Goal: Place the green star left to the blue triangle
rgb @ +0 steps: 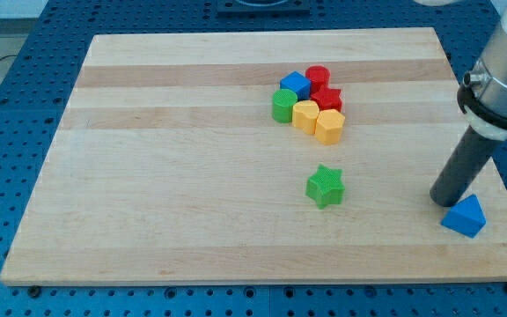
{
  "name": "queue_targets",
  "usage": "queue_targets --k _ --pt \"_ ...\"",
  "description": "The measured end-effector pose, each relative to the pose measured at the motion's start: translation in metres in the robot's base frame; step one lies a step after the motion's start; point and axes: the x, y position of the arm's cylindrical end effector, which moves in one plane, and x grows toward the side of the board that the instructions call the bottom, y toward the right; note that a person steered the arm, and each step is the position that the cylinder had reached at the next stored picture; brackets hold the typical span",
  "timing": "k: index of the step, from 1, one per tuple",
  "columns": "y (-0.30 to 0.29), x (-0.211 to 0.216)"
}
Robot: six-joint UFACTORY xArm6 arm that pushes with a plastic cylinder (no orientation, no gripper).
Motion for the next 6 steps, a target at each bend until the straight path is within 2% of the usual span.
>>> queue_targets --k 2,3,4,5,6 --pt "-0.007 -0.057" --pt "-0.058 -0.064" --pt "-0.146 -0.061" --pt "-0.182 -0.053" --pt "-0.164 -0.022"
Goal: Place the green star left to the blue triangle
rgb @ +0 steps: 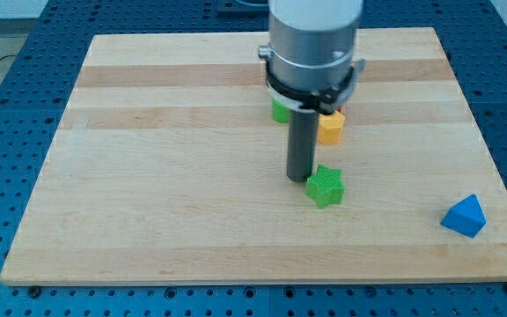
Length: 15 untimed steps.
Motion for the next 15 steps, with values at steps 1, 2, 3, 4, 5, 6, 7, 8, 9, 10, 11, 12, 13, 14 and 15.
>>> queue_targets --k 1,2,3,4,5,6,7,8,9,10,11,12,13,14,15 --pt "0.031 0.025" --pt "0.044 0.030" --pt "-0.001 0.026" --pt "-0.016 0.038" --pt "0.010 0.049" --pt "0.034 0.049" --pt "0.030 0.047" --pt "0.020 0.038" --pt "0.045 0.038" --pt "0.071 0.038" --pt "0.082 0.037" --pt "0.081 0.027" --pt "0.047 0.027" --pt "0.032 0.052" --pt "0.039 0.064"
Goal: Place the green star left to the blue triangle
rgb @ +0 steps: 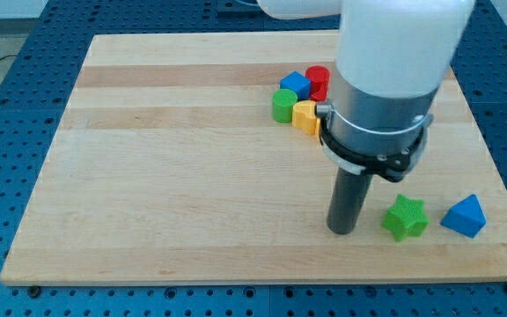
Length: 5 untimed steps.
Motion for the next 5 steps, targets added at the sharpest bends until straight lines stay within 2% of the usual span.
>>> queue_targets --k 3,4,5 --pt "0.063 0.001" --pt "0.067 0.001" --pt "0.017 -0.004"
